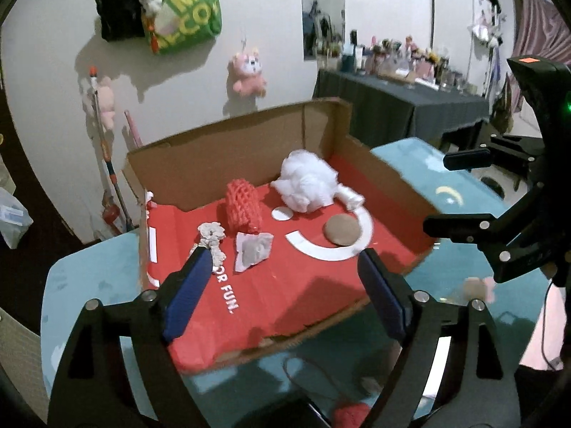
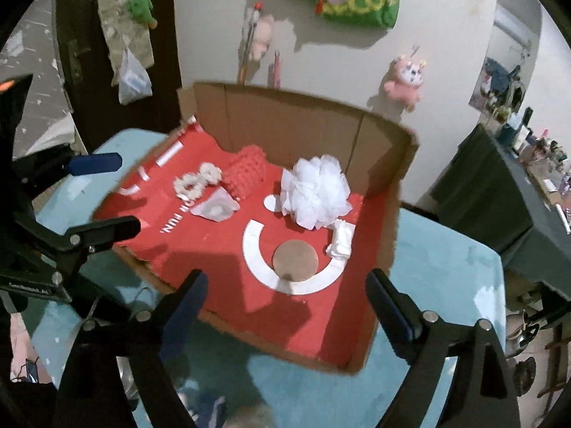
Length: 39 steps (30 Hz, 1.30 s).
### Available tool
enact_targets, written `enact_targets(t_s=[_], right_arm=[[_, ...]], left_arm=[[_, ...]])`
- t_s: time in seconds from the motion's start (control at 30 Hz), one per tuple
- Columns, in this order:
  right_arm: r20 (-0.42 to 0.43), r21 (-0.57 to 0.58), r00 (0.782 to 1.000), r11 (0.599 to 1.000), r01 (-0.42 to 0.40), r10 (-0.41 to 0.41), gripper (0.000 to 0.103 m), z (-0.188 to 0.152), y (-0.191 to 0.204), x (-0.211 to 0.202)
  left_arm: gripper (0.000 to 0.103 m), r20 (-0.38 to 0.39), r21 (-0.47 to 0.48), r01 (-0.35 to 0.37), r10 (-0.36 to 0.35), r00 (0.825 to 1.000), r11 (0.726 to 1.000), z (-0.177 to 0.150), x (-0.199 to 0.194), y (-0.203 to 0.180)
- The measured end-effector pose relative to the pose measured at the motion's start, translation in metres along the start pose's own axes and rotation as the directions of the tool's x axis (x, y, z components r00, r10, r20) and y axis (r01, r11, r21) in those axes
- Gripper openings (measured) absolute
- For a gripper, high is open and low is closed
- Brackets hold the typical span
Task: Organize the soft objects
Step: 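Withdraw both tools from the box toward the remaining items, then grasp the red knitted plush with the left tool while the right grasps the blue packet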
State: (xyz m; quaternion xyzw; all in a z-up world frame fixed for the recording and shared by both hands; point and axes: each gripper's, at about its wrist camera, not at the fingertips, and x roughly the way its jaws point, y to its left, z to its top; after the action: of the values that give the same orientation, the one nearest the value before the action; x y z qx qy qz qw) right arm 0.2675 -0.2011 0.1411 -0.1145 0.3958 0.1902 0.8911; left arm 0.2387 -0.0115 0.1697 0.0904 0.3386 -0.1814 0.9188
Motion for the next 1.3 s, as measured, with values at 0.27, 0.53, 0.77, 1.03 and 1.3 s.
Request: enact_targets(t_s=[0.27, 0.53, 0.77, 1.03, 1.3], right_arm=[[0.155, 0.015, 0.988, 1.000, 0.019, -0.021, 0.100, -0.035, 0.021, -0.073], [0.299, 0.033, 0.951, 0.997, 0.071, -0.077, 0.103, -0.085, 0.050, -0.129], [0.359, 0.079, 0.927, 0.993, 0.089, -0.112, 0.103, -0.134, 0.069, -0.145], [0.386, 0.145, 0.903, 0.979, 0.144, -0.190, 0.103, -0.182, 0.088, -0.141], [0.357, 0.184, 0.914, 0.974, 0.135, -0.194, 0.103, -0.207, 0.092, -0.118]], left_arm=[[0.088, 0.141, -0.042, -0.020, 0.026, 0.990, 0.999, -0.029, -0.059, -0.025], [0.092, 0.272, -0.103, -0.027, 0.054, 0.961, 0.994, -0.075, -0.113, -0.046], [0.094, 0.320, -0.139, -0.057, 0.100, 0.942, 0.989, -0.115, -0.135, -0.062], [0.094, 0.308, -0.160, -0.109, 0.155, 0.939, 0.981, -0.157, -0.132, -0.077], [0.094, 0.241, -0.166, -0.118, 0.156, 0.958, 0.979, -0.180, -0.112, -0.085]])
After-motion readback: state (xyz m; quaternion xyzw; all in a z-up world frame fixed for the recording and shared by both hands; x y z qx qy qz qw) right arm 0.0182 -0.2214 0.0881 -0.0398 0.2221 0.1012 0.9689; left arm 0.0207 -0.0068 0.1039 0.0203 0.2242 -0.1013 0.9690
